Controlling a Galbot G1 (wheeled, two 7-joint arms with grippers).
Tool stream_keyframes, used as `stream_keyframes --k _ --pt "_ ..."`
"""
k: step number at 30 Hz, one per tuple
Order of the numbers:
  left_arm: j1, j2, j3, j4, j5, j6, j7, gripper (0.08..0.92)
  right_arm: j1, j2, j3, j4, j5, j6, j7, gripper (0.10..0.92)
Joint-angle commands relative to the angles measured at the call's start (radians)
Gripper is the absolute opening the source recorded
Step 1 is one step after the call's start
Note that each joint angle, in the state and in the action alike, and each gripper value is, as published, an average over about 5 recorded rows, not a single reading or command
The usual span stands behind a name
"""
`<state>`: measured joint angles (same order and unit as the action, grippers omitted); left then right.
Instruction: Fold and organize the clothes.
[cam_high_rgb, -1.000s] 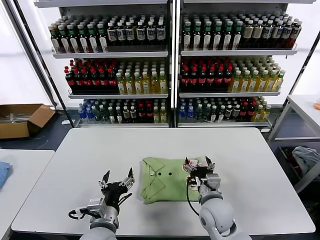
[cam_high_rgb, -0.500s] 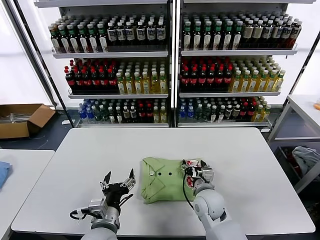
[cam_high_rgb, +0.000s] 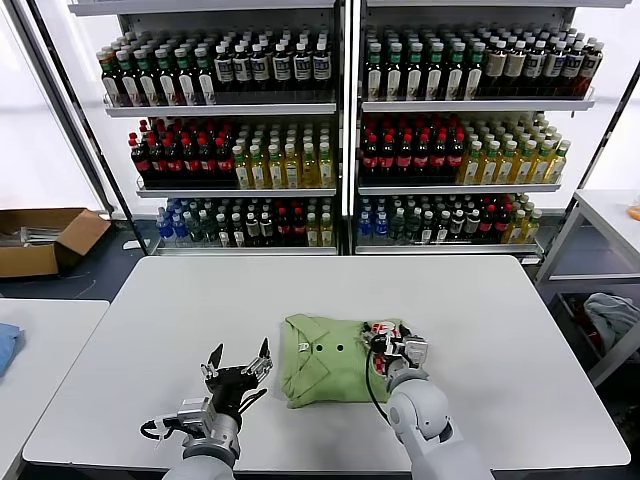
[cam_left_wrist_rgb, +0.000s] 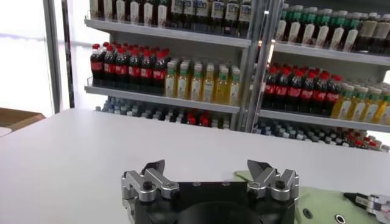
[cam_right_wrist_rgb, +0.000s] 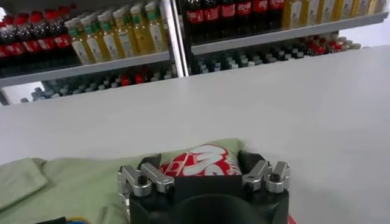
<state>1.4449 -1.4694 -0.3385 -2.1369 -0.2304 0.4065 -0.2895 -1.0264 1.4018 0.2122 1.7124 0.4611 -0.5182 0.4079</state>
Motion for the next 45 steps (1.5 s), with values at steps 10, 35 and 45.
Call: stream_keyframes --k 10,35,45 --pt "0.006 -0.024 -0.025 -0.03 0.062 -0.117 0.008 0.823 -0.274 -0.244 0.256 0.376 -0.279 0.073 -0.05 0.823" --pt "-0.012 -0.009 -0.068 0.014 0.109 -0.207 0.04 0.823 -0.448 -0.144 0.29 0.401 -0.229 0.138 -0.036 0.823" --pt "0.0 -0.007 -0.082 0.013 0.161 -0.203 0.081 0.823 -0.459 -0.139 0.29 0.443 -0.22 0.139 -0.04 0.823"
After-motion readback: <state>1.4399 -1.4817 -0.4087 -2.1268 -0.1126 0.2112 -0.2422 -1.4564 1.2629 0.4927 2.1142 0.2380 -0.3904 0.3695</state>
